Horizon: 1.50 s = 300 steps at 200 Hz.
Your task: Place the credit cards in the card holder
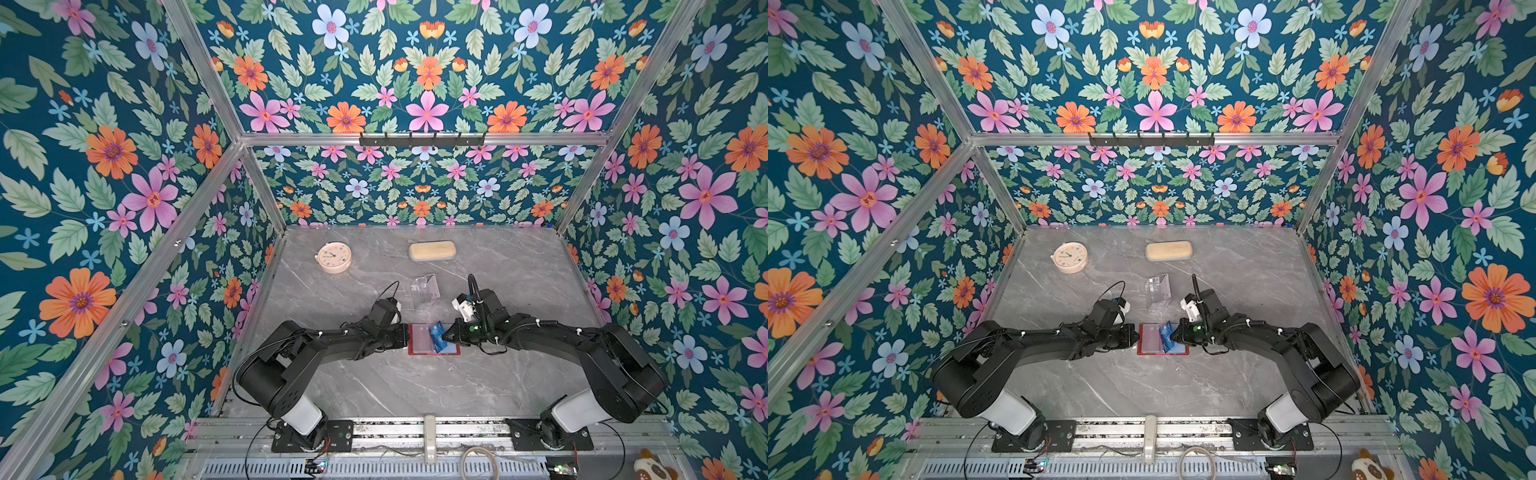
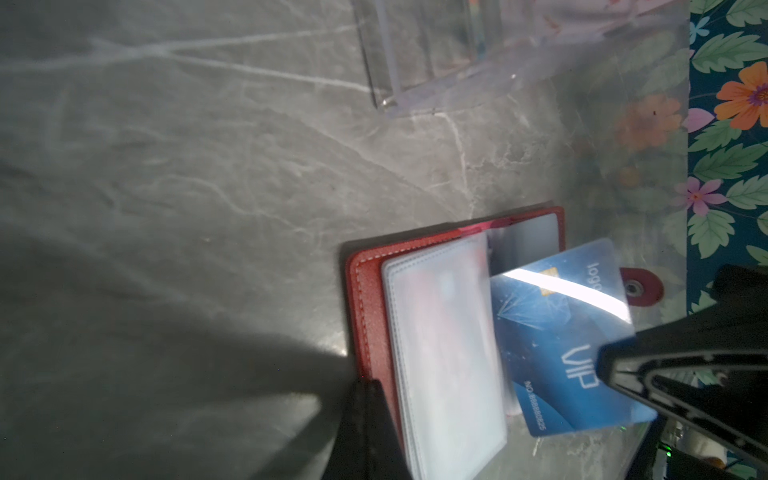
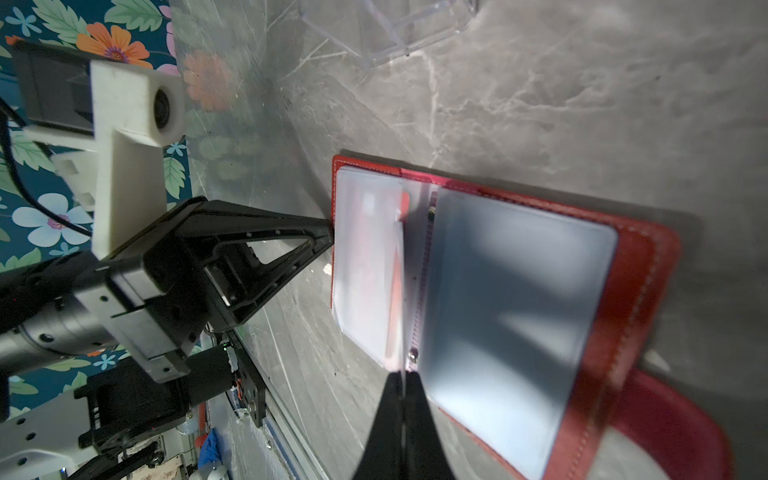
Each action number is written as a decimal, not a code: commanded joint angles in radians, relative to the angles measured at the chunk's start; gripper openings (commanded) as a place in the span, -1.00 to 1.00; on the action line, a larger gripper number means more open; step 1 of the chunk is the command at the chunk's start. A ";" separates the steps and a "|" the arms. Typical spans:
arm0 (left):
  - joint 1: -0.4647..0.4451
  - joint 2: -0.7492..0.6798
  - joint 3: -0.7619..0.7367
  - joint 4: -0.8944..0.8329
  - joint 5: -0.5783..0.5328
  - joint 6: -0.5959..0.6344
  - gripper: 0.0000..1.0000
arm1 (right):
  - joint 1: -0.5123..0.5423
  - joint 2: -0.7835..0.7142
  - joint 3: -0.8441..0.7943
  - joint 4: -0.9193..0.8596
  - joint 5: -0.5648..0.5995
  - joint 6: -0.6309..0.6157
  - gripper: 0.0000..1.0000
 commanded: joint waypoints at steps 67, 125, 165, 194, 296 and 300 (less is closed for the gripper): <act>-0.023 0.002 -0.024 -0.016 -0.003 -0.028 -1.00 | 0.001 0.044 -0.044 0.158 -0.018 0.062 -1.00; -0.030 0.001 -0.033 -0.013 -0.008 -0.035 -1.00 | 0.001 0.055 -0.069 0.207 0.003 0.084 -1.00; -0.031 0.002 -0.036 -0.012 -0.008 -0.035 -1.00 | 0.001 0.063 -0.074 0.213 0.022 0.086 -1.00; -0.030 0.002 -0.038 -0.013 -0.012 -0.036 -1.00 | 0.001 0.079 -0.076 0.222 0.016 0.089 -1.00; -0.033 0.007 -0.039 -0.017 -0.024 -0.041 -1.00 | 0.022 0.046 -0.075 0.160 0.062 0.079 -0.40; -0.033 0.008 -0.038 -0.016 -0.023 -0.040 -1.00 | 0.024 0.043 -0.070 0.145 0.069 0.075 -0.36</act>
